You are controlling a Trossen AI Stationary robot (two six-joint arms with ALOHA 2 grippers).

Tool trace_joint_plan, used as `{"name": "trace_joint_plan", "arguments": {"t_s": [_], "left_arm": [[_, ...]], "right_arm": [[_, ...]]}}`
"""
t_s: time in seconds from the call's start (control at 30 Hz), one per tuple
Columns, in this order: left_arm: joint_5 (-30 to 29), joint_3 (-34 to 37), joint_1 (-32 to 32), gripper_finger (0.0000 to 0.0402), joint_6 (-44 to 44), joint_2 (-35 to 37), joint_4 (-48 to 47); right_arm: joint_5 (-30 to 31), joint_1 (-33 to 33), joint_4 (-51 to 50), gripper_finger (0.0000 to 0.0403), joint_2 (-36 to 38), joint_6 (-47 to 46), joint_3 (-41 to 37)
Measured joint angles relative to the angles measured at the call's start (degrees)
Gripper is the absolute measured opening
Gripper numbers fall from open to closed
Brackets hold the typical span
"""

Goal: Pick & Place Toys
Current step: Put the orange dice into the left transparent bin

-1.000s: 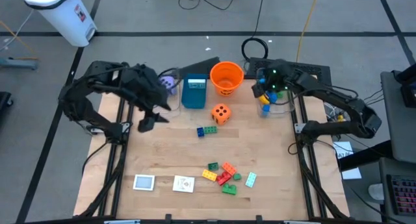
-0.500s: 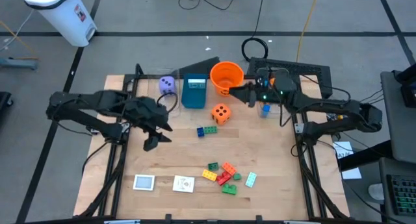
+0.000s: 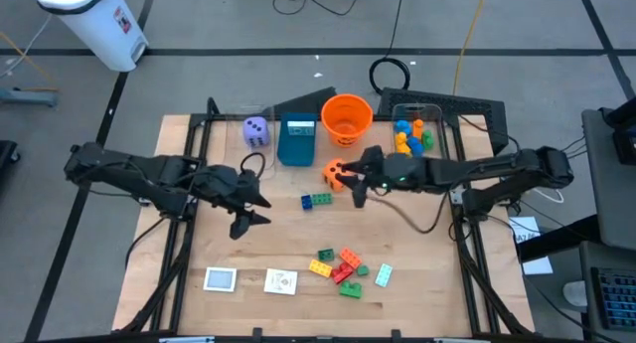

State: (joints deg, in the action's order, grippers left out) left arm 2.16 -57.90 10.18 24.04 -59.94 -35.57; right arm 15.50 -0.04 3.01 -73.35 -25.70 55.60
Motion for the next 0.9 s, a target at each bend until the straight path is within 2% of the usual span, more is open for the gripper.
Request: {"name": "trace_joint_plan", "arguments": {"t_s": [0.17, 0.27, 0.4, 0.67, 0.83, 0.9], "left_arm": [[-1.4, 0.4, -1.5, 0.0234, -1.6, 0.0, 0.0], [-1.4, 0.4, -2.5, 0.0234, -2.1, 0.0, 1.4], [-1.3, 0.4, -3.2, 0.0234, -2.1, 0.0, 3.2], [-1.2, 0.4, -3.0, 0.0234, -0.1, 0.0, 3.2], [-2.6, 0.4, -3.1, 0.0234, 0.2, 0.0, 3.2], [-3.5, 0.4, -3.1, 0.0234, 0.2, 0.0, 3.2]], "right_arm": [[11.4, -2.6, -14.8, 0.0177, -6.1, -3.0, 5.2], [12.8, -5.8, -16.3, 0.0169, -9.6, -6.0, 5.9], [12.6, -9.8, -16.4, 0.0161, -13.6, -8.2, 6.3], [6.4, -14.7, -25.1, 0.0149, -19.4, -13.9, 6.3], [5.0, -15.0, -22.8, 0.0142, -22.6, -14.1, 6.3], [2.0, -14.9, -20.7, 0.014, -23.7, -14.1, 6.3]]}}
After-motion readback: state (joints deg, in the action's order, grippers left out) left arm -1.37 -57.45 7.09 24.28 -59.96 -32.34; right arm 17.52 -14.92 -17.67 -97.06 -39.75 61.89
